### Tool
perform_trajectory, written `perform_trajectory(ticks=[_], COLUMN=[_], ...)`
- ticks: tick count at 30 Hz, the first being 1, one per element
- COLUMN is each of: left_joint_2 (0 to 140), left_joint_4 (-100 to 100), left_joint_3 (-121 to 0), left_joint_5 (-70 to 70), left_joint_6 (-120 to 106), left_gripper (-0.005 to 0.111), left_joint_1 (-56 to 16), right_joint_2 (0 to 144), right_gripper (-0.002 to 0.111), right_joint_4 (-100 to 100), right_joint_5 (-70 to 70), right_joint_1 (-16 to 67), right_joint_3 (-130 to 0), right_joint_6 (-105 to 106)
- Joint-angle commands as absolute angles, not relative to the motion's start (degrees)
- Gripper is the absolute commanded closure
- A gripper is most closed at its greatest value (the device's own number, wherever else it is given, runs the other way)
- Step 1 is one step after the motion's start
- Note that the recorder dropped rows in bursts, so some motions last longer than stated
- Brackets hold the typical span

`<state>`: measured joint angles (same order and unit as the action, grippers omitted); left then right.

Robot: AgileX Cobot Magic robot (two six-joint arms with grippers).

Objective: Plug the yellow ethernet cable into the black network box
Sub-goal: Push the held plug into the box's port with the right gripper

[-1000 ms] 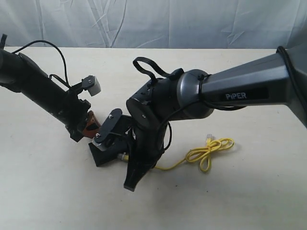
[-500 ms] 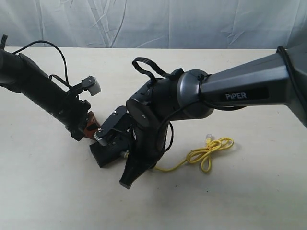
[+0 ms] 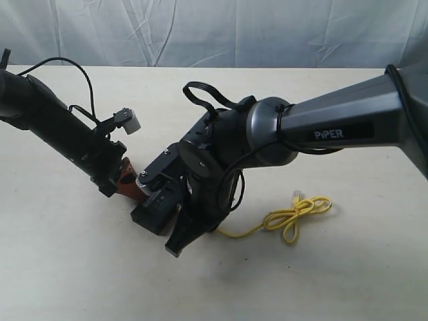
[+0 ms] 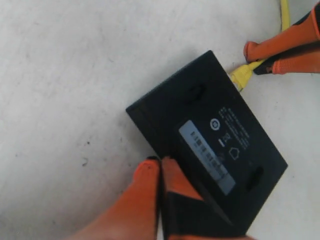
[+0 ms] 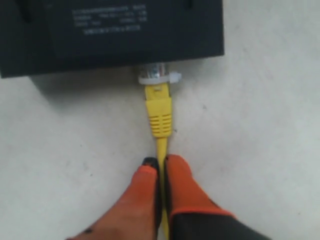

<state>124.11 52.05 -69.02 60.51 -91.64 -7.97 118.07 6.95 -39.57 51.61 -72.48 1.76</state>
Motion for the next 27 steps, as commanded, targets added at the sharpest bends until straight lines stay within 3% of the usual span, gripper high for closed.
perform_trajectory(ticks=[1, 13, 15, 21, 27], left_joint_2=[124.31, 124.31, 124.31, 124.31, 123.49], left_joint_4=[52.01, 51.88, 51.88, 51.38, 51.38], left_joint_3=[-69.12, -69.12, -69.12, -69.12, -69.12], left_joint_5=[61.43, 61.43, 61.43, 61.16, 59.26], left_joint_6=[-91.39, -91.51, -91.51, -91.61, -91.43], left_gripper=[0.107, 0.107, 0.107, 0.107, 0.107], left_joint_1=[-8.23, -8.23, -8.23, -8.11, -8.01], right_joint_2=[117.80, 117.80, 117.80, 117.80, 115.48], right_gripper=[0.109, 0.109, 0.103, 0.068, 0.064], right_joint_4=[7.69, 7.69, 7.69, 7.69, 8.50], right_joint_5=[-35.73, -34.10, -34.30, -34.54, -37.59], right_joint_1=[51.45, 51.45, 51.45, 51.45, 50.88], right_joint_3=[-72.32, -72.32, -72.32, -72.32, -72.32], right_joint_6=[1.82, 3.09, 3.09, 2.62, -0.65])
